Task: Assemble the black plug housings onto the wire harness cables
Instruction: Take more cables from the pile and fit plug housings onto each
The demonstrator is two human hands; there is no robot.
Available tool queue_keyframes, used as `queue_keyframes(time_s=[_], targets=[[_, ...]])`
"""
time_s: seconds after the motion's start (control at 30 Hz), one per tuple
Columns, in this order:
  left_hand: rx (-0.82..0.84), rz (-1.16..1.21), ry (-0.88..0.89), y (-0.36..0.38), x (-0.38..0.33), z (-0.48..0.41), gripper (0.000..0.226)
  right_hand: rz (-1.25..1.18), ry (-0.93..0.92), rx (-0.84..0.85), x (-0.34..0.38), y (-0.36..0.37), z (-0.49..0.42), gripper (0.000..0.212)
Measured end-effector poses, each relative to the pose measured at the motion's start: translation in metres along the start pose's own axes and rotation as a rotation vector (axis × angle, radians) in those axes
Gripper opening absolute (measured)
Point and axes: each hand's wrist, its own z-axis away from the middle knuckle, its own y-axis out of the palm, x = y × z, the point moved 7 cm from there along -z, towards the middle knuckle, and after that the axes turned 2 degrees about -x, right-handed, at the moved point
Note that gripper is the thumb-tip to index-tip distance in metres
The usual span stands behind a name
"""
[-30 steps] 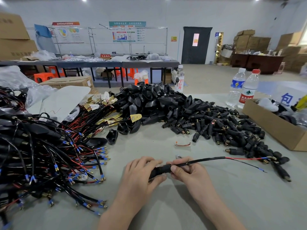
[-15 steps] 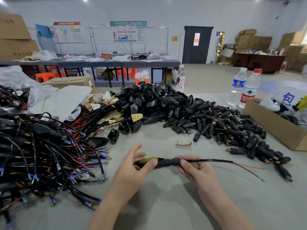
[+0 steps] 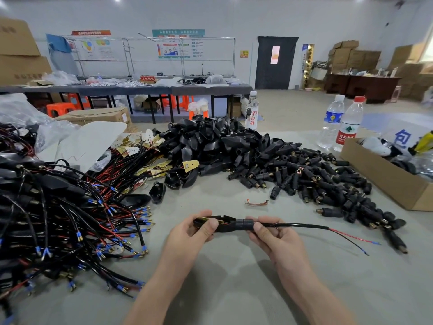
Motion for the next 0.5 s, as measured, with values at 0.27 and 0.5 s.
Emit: queue_keyframes(time_s=[0.27,0.5], targets=[[-0.017,0.122,-0.020,0.007,-0.002,0.005,0.060,-0.002,-0.017,0.022,0.003,0.002,0.003,0.010],[0.095,0.468,-0.147,0.046,0.002,0.018,0.054,0.080,0.018,0.074,-0.004,0.019,0.009,0.026]])
